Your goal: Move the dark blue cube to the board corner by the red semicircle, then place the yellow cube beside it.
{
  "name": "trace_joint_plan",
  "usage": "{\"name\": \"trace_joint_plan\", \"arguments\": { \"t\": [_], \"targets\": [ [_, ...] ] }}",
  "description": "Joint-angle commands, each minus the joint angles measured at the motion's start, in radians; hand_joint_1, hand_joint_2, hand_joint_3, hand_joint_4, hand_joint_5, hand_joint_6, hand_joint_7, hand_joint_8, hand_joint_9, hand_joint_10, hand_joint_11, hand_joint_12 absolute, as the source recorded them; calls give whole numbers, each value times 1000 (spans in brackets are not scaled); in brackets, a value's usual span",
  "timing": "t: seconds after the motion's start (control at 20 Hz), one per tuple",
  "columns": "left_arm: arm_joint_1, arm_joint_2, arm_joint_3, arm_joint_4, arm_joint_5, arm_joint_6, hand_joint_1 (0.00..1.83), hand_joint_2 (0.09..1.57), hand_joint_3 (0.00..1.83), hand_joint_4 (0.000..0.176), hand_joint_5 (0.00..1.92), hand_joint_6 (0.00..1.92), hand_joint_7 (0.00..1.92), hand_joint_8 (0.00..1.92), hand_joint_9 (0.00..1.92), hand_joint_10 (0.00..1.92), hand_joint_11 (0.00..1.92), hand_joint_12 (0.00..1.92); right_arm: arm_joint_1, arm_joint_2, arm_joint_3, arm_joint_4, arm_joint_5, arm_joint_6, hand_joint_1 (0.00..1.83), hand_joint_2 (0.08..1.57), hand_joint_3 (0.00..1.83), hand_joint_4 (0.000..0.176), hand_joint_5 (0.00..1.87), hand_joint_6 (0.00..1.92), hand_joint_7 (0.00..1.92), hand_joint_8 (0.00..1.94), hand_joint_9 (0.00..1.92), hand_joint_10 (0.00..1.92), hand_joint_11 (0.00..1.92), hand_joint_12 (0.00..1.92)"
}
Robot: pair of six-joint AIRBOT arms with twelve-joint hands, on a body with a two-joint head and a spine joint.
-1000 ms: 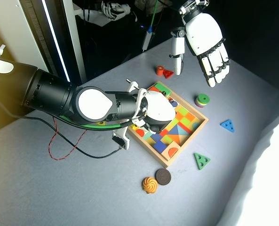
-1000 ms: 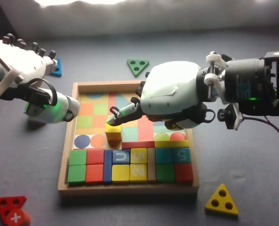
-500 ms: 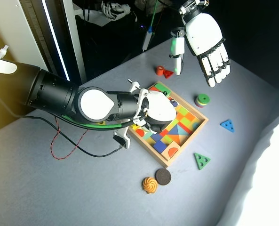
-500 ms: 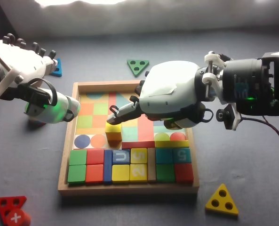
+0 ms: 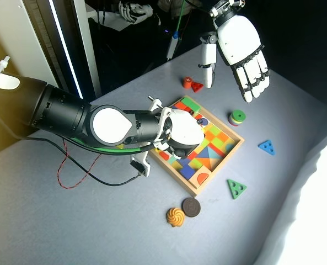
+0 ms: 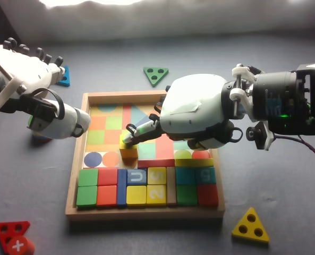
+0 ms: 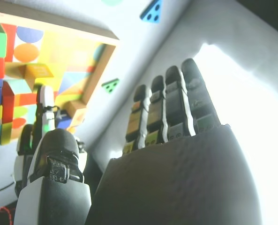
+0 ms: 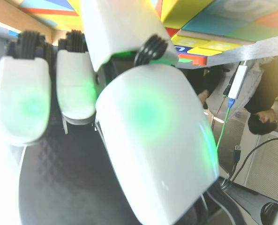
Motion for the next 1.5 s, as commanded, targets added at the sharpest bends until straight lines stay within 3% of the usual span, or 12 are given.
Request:
{"name": "trace_joint_plan", "arguments": {
  "t": [0.0, 0.4, 0.85, 1.15, 1.45],
  "targets": [
    [-4, 15, -2, 79, -8, 4, 0, 1255, 0, 0, 95, 0, 88, 0, 86, 1, 0, 242, 1, 9, 2, 32, 53, -17, 1728, 1300, 0, 0, 362, 15, 1391, 1941, 1567, 1921, 1653, 1921],
    [-5, 15, -1, 79, -8, 4, 0, 1258, 0, 0, 93, 1, 87, 1, 87, 2, 0, 225, 21, 14, 30, 2, 23, -29, 1734, 1309, 0, 0, 340, 2, 1362, 1941, 1550, 1921, 1659, 1921],
    [-6, 15, -1, 79, -8, 4, 0, 1264, 1, 0, 85, 1, 88, 3, 103, 4, 0, 295, 57, 16, 41, -195, -30, 181, 1720, 1312, 0, 0, 289, 3, 1380, 1941, 1561, 1921, 1640, 1921],
    [-6, 15, -1, 79, -8, 4, 0, 1262, 0, 0, 90, 1, 82, 1, 86, 1, 0, 244, 73, 21, 41, -258, -52, 237, 1718, 1320, 0, 0, 290, 5, 1393, 1941, 1565, 1921, 1653, 1921],
    [-6, 15, -1, 79, -8, 4, 0, 1259, 0, 0, 107, 6, 102, 6, 116, 6, 0, 347, 86, 41, 41, -273, -57, 239, 1729, 1302, 0, 0, 289, 4, 1389, 1941, 1563, 1921, 1654, 1921]
  ]
}}
